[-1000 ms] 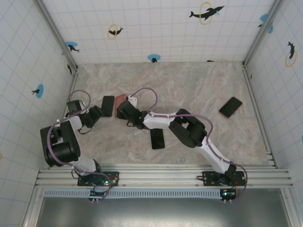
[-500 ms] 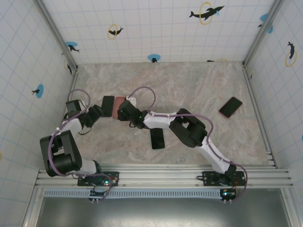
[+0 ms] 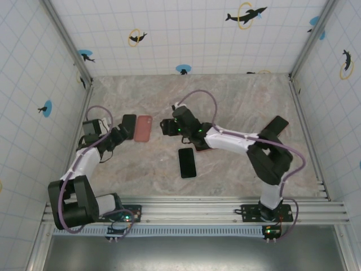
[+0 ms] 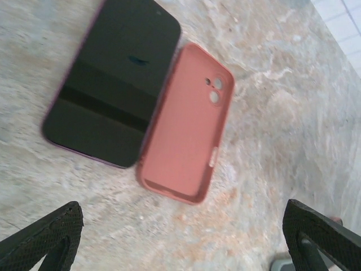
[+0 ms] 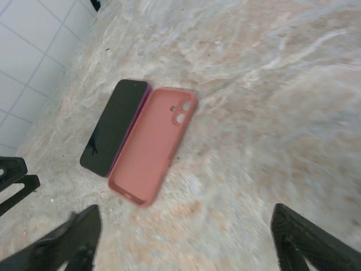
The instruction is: Take the phone out of the phone case
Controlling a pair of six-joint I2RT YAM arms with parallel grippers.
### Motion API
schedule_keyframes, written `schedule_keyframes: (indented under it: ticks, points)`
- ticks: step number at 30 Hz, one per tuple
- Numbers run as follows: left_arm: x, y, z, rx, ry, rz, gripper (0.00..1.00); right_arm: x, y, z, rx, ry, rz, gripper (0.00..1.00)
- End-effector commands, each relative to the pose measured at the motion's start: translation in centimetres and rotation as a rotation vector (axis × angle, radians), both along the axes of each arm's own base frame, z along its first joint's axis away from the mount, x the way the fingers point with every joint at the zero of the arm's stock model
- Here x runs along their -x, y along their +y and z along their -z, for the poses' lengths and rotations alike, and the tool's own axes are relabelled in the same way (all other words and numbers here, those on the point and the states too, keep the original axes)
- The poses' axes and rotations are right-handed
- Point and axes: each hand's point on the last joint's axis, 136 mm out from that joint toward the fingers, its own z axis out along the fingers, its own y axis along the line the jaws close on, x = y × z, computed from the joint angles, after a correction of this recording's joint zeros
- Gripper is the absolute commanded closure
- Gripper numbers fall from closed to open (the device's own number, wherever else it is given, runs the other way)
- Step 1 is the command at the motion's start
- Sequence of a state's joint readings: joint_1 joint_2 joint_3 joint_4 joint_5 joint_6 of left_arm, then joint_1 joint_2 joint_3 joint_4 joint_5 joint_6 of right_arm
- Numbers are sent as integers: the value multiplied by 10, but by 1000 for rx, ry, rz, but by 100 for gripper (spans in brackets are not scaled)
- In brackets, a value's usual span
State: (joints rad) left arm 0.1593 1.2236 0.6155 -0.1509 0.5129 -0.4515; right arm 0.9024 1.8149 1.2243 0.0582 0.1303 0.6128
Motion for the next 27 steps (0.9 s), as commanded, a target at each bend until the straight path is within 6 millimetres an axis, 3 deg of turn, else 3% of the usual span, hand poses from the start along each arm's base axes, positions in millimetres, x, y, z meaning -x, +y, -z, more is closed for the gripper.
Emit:
schedule_keyframes:
  ticks: [1, 8, 13, 21, 27]
  points:
    - [9, -17, -2, 11, 15, 27, 2, 26, -30, 13, 97, 58, 5, 14]
    - [19, -49, -10, 37, -4, 53, 2, 71, -72, 37, 209, 154, 100, 7]
    - [28, -60, -7, 43, 1, 61, 2, 99, -84, 58, 250, 208, 114, 4]
    - [43, -73, 5, 52, 25, 92, 2, 122, -82, 80, 336, 239, 122, 1]
    - [52, -83, 5, 77, 28, 123, 2, 129, -77, 95, 406, 269, 161, 0]
